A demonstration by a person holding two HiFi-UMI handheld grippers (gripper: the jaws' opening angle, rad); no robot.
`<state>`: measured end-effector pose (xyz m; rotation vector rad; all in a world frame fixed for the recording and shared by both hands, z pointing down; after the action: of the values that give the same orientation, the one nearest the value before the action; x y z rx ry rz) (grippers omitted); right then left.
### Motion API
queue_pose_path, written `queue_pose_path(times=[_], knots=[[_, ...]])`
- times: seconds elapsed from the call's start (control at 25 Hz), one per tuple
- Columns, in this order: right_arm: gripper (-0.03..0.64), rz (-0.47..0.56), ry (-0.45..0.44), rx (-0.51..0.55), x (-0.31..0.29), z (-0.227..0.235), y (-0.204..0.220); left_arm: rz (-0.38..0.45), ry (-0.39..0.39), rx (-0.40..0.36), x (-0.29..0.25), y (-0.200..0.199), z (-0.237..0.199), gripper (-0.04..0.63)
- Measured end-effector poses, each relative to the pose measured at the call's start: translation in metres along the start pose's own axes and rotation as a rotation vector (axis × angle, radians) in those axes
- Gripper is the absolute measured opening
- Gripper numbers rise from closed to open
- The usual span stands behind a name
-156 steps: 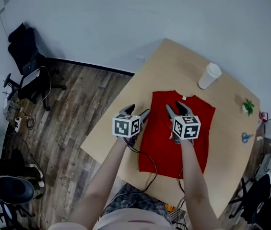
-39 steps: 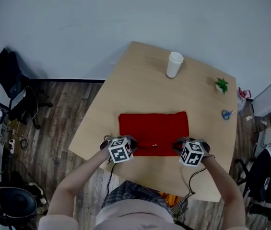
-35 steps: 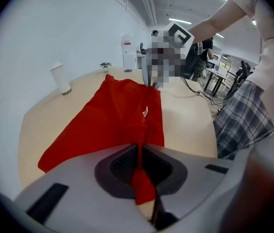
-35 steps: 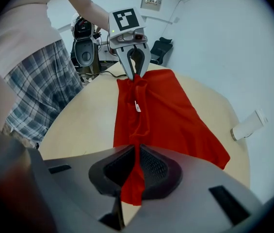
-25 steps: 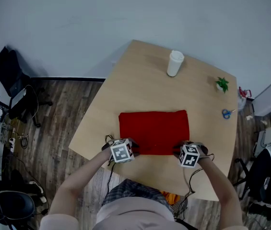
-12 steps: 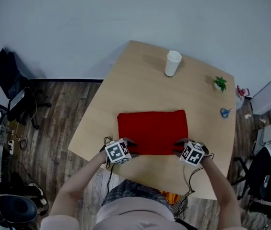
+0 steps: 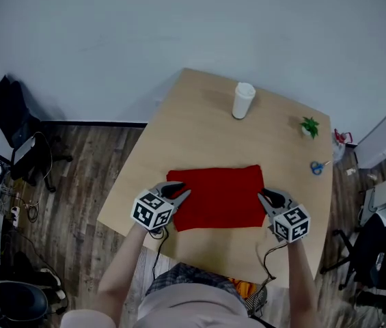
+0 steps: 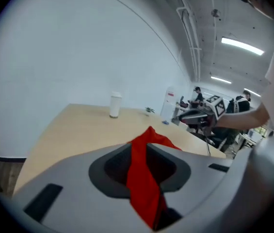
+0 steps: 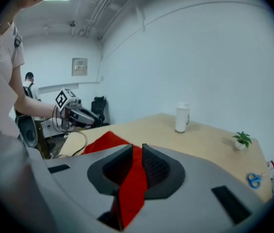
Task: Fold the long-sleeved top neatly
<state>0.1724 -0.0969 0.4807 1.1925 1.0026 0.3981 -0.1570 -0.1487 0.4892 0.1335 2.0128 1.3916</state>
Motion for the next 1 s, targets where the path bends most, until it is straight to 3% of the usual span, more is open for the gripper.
queue_pose_path(times=[0.2,0.48,0.68,1.0], knots=[[0.042,0.205,0.180,-0.075,0.026,0.004,-0.029,0.194,-0.187,0.063,0.022,-0.036,-0.015,0.032],[0.011,0.378,0.422,-0.103,0.066,-0.005,-0.042,0.331,-0.376,0.006,0.045,-0.056,-0.007,0.005],[0.011,0.426,0.538,-0.114,0.086,-0.007,-0.041,0.403,-0.408,-0.021,0.051,-0.061,0.002,0.003],[0.011,0.458,0.595,-0.111,0.097,-0.010,-0.040,0.425,-0.411,-0.047,0.054,-0.061,0.009,0.002]])
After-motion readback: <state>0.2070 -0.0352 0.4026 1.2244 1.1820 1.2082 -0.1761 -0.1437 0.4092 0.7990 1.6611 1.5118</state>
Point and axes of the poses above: the fingertips, and each gripper's own axes: x backward along the fingers, z to its right, y out of its underside, the point moved 8 cm from there along x, backward along the fingers, and after that the axes turned 2 degrees about y, right-handed, at the moved point
